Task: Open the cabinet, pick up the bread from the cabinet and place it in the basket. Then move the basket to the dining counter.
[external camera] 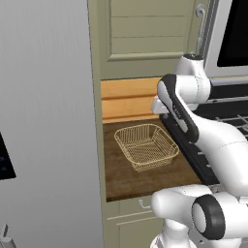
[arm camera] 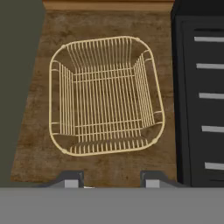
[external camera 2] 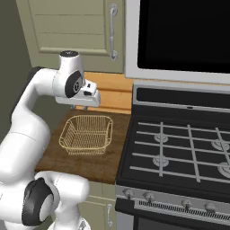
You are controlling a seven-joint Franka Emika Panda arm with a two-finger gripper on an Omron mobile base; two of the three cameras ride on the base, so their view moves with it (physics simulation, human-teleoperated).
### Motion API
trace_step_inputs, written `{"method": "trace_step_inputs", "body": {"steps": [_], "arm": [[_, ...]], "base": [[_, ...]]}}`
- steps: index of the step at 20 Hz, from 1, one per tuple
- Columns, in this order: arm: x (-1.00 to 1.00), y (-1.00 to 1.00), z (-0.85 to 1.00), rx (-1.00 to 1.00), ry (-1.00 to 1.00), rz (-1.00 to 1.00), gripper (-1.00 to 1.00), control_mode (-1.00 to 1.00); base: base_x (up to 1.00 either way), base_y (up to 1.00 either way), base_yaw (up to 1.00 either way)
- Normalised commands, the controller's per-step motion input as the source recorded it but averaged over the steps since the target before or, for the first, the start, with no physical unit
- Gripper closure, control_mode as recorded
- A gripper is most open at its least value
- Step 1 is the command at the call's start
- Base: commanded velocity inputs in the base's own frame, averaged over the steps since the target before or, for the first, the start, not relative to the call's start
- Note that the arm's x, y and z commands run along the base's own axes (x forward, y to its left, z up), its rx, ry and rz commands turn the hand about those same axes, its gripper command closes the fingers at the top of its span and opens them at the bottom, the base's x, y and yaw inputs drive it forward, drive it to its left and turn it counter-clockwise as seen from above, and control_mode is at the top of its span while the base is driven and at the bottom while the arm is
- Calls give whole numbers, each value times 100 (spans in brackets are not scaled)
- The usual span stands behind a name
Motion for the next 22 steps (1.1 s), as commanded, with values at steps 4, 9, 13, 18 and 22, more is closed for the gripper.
{"method": "trace_step_inputs", "body": {"steps": [4,9,13,18,22], "arm": [[-19,0,0,0,-7,0,-100,-100],[-31,-1,13,0,-24,0,-100,-100],[-29,-9,26,0,-26,0,-100,-100],[-29,-9,43,0,-27,0,-100,-100],[-36,-15,52,0,-28,0,-100,-100]], "base": [[0,0,0],[0,0,0],[0,0,0],[0,0,0],[0,0,0]]}}
